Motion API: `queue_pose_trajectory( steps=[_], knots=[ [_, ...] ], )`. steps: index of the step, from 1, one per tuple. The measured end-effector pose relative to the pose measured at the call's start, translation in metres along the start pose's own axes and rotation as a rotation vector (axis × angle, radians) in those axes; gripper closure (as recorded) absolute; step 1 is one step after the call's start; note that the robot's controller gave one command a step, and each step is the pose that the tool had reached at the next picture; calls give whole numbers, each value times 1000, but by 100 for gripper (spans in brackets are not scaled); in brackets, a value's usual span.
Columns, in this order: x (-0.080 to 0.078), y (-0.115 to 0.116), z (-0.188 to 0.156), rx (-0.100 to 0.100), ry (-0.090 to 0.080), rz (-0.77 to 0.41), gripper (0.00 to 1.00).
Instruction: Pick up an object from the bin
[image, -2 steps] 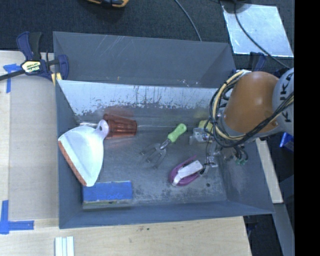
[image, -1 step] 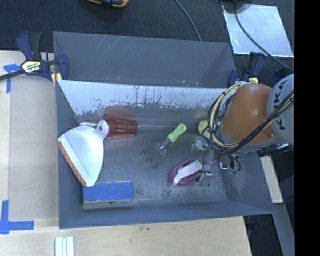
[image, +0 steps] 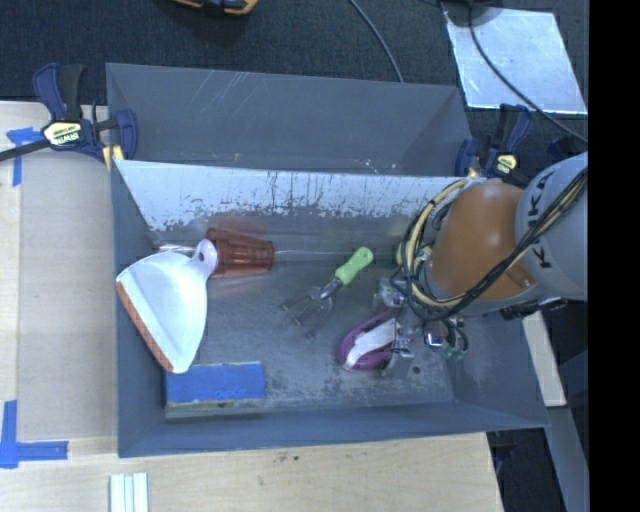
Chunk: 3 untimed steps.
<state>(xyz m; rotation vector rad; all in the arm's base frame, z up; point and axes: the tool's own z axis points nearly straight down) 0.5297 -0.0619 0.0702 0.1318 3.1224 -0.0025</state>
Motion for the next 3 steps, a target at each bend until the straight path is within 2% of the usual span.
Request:
queue_pose_trajectory(
  steps=[1, 3],
  knots=[
    [11, 3, 0, 1, 6, 49, 100],
    [11, 3, -4, 1, 3, 48, 100]
  ],
)
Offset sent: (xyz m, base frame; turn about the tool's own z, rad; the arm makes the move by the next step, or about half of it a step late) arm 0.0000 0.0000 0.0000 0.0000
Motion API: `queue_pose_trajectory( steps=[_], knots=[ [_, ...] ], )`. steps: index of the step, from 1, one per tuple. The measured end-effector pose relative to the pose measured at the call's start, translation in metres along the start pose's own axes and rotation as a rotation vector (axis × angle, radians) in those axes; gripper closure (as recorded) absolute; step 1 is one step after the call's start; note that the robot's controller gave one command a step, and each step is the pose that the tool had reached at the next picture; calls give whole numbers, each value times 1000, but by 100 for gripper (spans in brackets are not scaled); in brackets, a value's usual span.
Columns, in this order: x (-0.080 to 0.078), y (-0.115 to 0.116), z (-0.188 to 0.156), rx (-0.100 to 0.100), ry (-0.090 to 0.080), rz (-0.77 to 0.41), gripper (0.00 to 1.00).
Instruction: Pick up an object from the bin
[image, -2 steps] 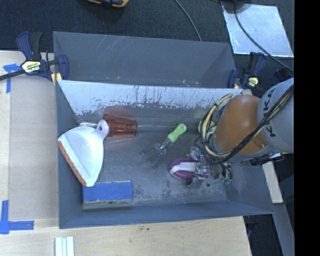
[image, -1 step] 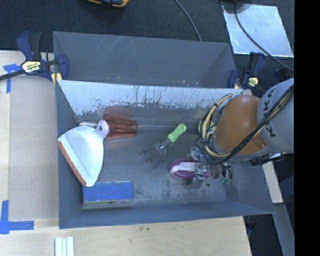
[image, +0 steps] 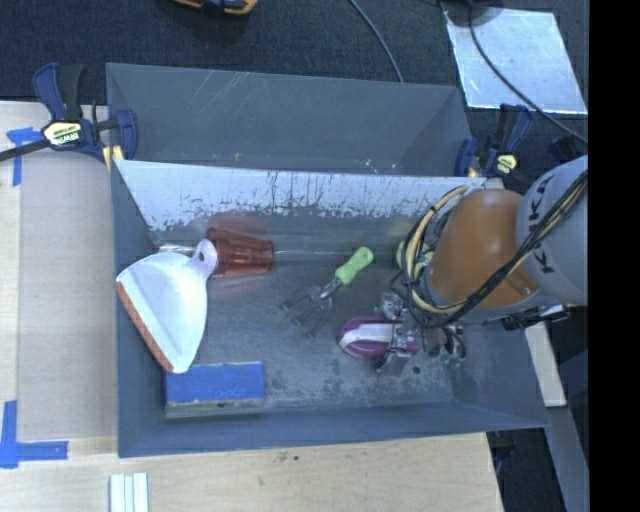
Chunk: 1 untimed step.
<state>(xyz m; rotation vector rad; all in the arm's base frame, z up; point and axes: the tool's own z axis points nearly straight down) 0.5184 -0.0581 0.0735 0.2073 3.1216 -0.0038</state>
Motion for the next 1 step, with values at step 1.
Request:
queue_pose_trajectory(
  steps=[1],
  knots=[
    [1, 0, -20, 0, 2, -1, 100]
  ],
)
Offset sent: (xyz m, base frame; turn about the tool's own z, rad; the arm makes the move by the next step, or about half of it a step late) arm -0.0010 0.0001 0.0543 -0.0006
